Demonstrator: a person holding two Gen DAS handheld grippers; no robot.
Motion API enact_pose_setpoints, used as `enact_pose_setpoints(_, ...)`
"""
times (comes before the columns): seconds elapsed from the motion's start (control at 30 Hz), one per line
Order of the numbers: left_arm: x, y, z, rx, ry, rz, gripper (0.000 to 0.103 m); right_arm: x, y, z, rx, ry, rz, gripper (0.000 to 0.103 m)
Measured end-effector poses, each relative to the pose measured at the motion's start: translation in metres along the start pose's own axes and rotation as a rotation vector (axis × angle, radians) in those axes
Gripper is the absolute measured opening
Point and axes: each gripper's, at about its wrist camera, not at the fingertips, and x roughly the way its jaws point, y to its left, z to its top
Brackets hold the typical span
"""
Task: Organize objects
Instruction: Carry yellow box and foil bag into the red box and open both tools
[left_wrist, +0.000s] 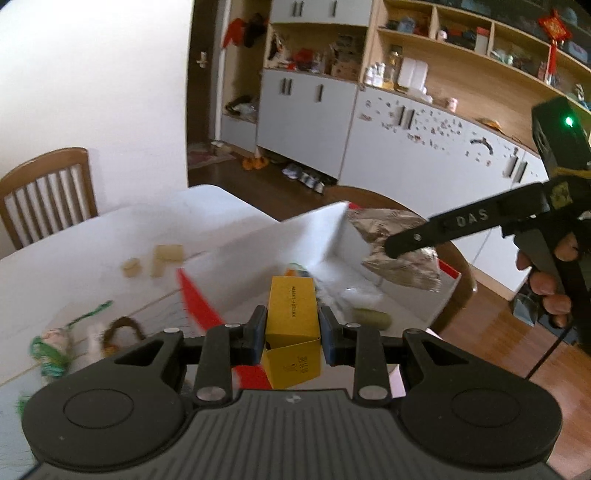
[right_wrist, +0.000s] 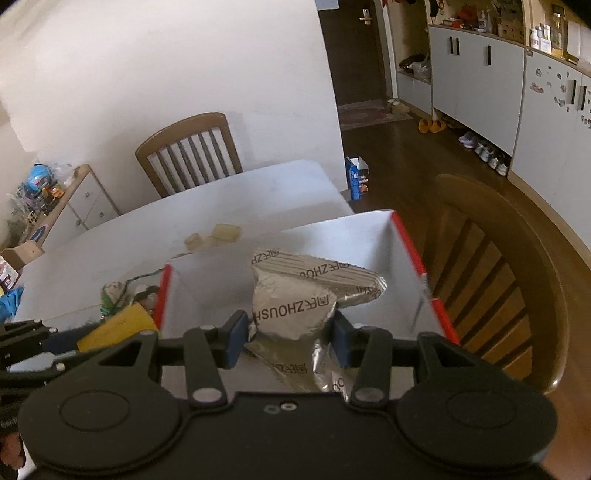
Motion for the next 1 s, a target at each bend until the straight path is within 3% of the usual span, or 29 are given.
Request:
enact_pose_setpoints(0.27,0.049,-0.031,0.004,0.013,0.109,0.048,0.029,0.018,-0.033,0.005,-0.008,0.069,0.024,0.046)
enact_pose_setpoints(0.73,0.110,-0.034,0.002,-0.031,0.299,0.149,0.029,0.065,-0.030,-0.008,-0.123,0.235,0.083,0.046)
enact_pose_setpoints(1.0,0.128,-0.033,-0.001,-0.051,0.374,0.138,0.029,0.075,-0.032,-0.016,-0.158,0.296,0.086,0.046)
